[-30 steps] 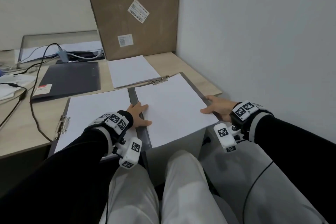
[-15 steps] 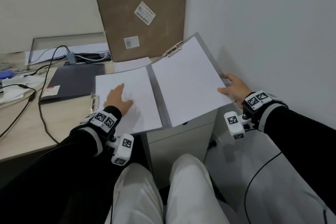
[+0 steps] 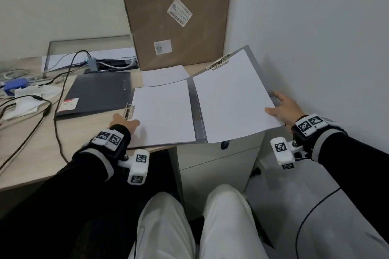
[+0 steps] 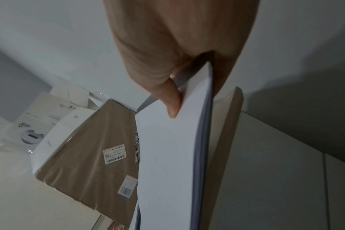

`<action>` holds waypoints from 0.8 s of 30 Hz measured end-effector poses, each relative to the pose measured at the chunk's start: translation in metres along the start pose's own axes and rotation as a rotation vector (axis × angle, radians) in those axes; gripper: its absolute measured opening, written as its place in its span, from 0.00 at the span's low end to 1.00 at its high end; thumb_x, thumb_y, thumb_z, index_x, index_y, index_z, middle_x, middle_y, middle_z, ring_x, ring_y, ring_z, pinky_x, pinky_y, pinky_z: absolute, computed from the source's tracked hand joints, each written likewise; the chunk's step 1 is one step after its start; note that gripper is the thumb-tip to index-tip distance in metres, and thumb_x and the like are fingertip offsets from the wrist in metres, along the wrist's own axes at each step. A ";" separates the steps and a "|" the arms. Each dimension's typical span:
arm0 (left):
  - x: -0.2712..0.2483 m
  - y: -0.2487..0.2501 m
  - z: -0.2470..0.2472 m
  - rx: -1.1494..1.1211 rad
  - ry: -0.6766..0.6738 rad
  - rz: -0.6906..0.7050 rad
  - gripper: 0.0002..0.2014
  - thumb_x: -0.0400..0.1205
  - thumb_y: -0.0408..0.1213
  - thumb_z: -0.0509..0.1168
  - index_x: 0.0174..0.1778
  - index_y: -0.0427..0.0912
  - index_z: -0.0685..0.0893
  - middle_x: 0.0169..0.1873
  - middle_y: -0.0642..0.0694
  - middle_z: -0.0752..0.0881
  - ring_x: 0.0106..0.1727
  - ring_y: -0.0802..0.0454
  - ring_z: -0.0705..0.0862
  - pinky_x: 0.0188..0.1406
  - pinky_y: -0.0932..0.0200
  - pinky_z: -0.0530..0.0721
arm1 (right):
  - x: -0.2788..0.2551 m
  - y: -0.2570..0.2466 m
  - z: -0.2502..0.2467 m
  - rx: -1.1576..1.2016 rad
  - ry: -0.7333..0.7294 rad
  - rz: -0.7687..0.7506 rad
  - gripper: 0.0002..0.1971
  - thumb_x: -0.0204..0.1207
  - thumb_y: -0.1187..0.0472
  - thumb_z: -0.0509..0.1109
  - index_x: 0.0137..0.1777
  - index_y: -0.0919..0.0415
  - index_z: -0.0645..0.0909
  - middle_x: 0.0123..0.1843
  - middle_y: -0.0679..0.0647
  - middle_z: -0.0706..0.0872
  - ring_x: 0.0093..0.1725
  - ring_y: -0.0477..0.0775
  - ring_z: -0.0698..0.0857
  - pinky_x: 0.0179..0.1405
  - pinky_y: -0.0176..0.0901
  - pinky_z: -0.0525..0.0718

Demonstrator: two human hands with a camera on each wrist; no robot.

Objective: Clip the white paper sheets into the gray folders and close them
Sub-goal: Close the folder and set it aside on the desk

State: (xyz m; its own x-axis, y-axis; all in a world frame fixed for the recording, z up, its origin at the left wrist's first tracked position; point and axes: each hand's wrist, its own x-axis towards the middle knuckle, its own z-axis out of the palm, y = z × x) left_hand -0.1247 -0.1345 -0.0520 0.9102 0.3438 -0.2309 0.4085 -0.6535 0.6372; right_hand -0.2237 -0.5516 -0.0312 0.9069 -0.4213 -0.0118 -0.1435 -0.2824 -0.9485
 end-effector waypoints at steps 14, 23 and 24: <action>0.003 0.039 -0.072 -0.397 -0.113 0.198 0.19 0.77 0.32 0.69 0.64 0.33 0.82 0.63 0.35 0.83 0.55 0.39 0.84 0.55 0.55 0.84 | 0.004 0.004 0.011 0.005 -0.011 0.041 0.25 0.73 0.74 0.68 0.67 0.53 0.76 0.67 0.60 0.83 0.61 0.64 0.85 0.67 0.62 0.79; -0.086 0.085 -0.057 -0.660 -0.528 0.589 0.25 0.80 0.30 0.65 0.73 0.51 0.71 0.61 0.52 0.82 0.58 0.55 0.83 0.58 0.56 0.83 | 0.004 0.007 0.028 0.118 -0.084 0.139 0.26 0.76 0.75 0.67 0.74 0.60 0.73 0.68 0.62 0.82 0.55 0.60 0.84 0.56 0.51 0.86; -0.091 0.087 -0.047 -0.647 -0.530 0.611 0.32 0.79 0.28 0.66 0.78 0.53 0.65 0.67 0.52 0.80 0.61 0.54 0.82 0.62 0.53 0.82 | 0.002 0.006 0.028 0.145 -0.095 0.150 0.25 0.77 0.74 0.66 0.74 0.59 0.72 0.66 0.60 0.83 0.51 0.58 0.85 0.47 0.45 0.88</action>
State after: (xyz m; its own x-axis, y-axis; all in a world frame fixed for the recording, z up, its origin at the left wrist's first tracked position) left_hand -0.1754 -0.1910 0.0593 0.9272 -0.3678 0.0702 -0.1050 -0.0755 0.9916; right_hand -0.2116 -0.5298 -0.0454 0.9139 -0.3641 -0.1793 -0.2272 -0.0931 -0.9694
